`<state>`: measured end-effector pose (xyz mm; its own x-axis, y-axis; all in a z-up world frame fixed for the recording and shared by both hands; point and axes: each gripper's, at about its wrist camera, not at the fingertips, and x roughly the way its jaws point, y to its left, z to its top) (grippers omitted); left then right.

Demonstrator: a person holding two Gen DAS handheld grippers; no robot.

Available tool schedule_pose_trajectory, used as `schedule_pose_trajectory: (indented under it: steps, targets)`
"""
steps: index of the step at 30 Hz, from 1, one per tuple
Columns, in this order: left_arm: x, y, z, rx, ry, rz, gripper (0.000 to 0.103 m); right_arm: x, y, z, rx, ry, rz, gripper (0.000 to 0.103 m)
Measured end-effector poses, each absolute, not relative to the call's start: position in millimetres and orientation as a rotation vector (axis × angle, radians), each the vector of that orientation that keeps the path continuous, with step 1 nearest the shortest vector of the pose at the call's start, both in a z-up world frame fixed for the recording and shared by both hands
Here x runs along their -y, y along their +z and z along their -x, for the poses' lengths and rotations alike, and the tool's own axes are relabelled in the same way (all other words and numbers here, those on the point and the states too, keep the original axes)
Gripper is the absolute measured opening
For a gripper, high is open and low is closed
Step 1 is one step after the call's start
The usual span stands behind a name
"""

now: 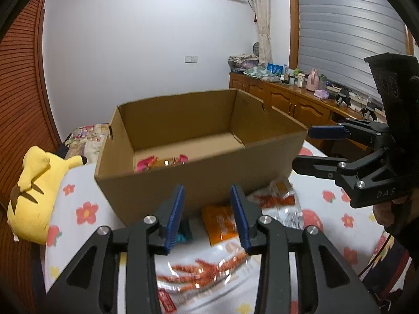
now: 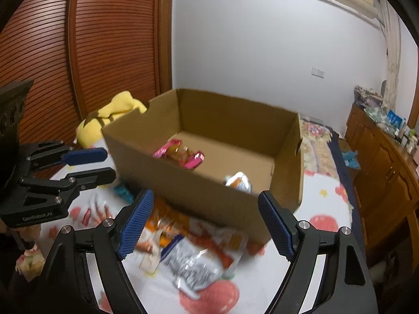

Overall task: Organize snacks
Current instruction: 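Move both tools back over the remaining snacks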

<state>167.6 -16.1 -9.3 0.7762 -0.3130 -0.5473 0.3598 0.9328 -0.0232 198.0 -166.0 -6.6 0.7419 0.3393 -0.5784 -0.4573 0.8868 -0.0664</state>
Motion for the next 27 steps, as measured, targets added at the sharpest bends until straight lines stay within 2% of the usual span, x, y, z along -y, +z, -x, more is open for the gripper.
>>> schedule_pose_trajectory:
  steps: [5, 11, 19, 27]
  targets:
    - [15.8, -29.3, -151.9, -0.61, -0.353, -0.079, 0.037, 170.3, -32.2, -186.1, -0.639, 0.434, 0.197, 0.08]
    - [14.4, -52.1, -143.1, -0.649, -0.366, -0.079, 0.048, 172.4, -50.3, -183.2, -0.676, 0.452, 0.198, 0.078]
    - [7.3, -81.4, -145.2, -0.7, -0.335, -0.087, 0.048, 164.2, -76.9, -195.0, -0.747, 0.491, 0.193, 0.075]
    - [-1.5, -88.9, -143.1, -0.711, -0.321, -0.078, 0.048, 153.8, -92.5, -205.3, -0.807, 0.505, 0.225, 0.073]
